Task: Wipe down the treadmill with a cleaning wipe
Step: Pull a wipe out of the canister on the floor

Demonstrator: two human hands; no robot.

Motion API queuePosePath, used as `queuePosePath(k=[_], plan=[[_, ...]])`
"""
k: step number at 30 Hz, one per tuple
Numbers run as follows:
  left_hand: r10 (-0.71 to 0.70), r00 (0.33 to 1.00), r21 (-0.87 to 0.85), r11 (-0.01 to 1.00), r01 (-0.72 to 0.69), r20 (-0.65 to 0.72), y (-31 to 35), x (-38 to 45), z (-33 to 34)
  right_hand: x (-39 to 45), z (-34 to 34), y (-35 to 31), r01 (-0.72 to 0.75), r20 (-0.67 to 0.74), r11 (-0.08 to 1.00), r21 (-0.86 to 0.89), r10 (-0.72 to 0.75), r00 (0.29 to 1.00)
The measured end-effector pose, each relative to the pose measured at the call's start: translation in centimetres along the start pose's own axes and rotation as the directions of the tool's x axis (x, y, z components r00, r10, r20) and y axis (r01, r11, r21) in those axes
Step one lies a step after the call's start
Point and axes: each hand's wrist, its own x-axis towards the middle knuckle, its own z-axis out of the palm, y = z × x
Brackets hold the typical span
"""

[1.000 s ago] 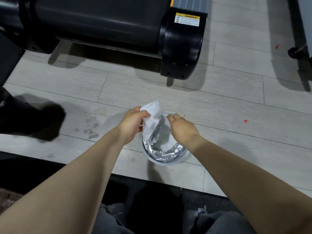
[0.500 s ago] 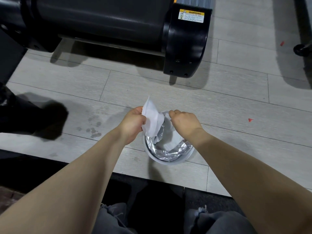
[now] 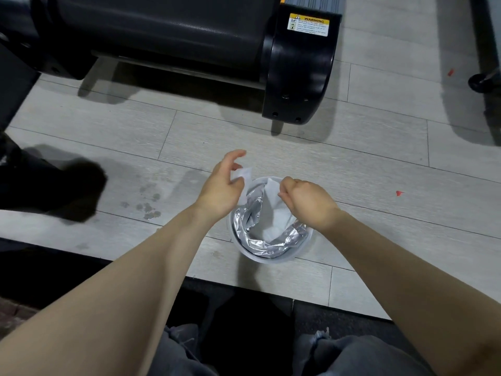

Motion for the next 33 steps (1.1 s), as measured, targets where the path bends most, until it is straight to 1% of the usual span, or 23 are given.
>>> queuePosePath(k=[2,4,6,11,13,17,22,25,27,28,30,33], plan=[[0.096,0.995,0.077,0.992,-0.099,0.040,0.1,0.1,0.3,-1.1,-0.9,0.1,-0.007,-0.034,0.990,0.138,0.012,0.999],[0.129,0.984,0.140,0.979,-0.146,0.125,0.2,0.2,1.0,-1.9,-1.9,-0.1,-0.008,-0.063,0.972,0.236,0.023,0.998],[0.154,0.970,0.194,0.962,-0.191,0.189,0.2,0.2,1.8,-2.5,-2.7,-0.5,0.010,-0.102,0.955,0.295,0.021,0.995],[0.217,0.964,0.233,0.940,-0.248,0.153,1.1,0.4,3.0,-3.1,-3.4,-1.5,0.028,-0.138,0.927,0.373,0.026,0.990],[0.233,0.955,0.230,0.934,-0.273,0.185,1.1,0.4,3.0,-3.1,-3.2,-1.6,-0.001,-0.128,0.895,0.447,0.066,0.990],[0.222,0.951,0.202,0.943,-0.266,0.215,0.8,0.3,2.9,-3.1,-2.8,-1.6,-0.071,-0.117,0.824,0.562,0.164,0.979],[0.270,0.947,0.245,0.919,-0.307,0.173,0.8,0.4,3.1,-2.6,-2.6,-2.1,-0.113,-0.087,0.744,0.659,0.224,0.971],[0.298,0.941,0.263,0.906,-0.331,0.158,0.9,0.4,3.3,-2.5,-2.8,-1.8,-0.155,-0.043,0.664,0.731,0.272,0.961],[0.310,0.938,0.266,0.901,-0.343,0.158,0.9,0.4,3.4,-2.5,-3.0,-1.3,-0.148,-0.082,0.679,0.719,0.295,0.952],[0.308,0.938,0.265,0.902,-0.341,0.157,0.9,0.4,3.4,-2.5,-2.9,-1.0,-0.157,-0.082,0.667,0.728,0.313,0.946],[0.299,0.942,0.259,0.908,-0.329,0.151,0.8,0.5,3.3,-2.4,-2.8,-0.4,-0.215,0.015,0.558,0.802,0.342,0.940],[0.301,0.942,0.266,0.906,-0.331,0.148,0.4,0.6,3.0,-2.6,-3.0,-0.2,-0.290,0.183,0.420,0.860,0.277,0.943]])
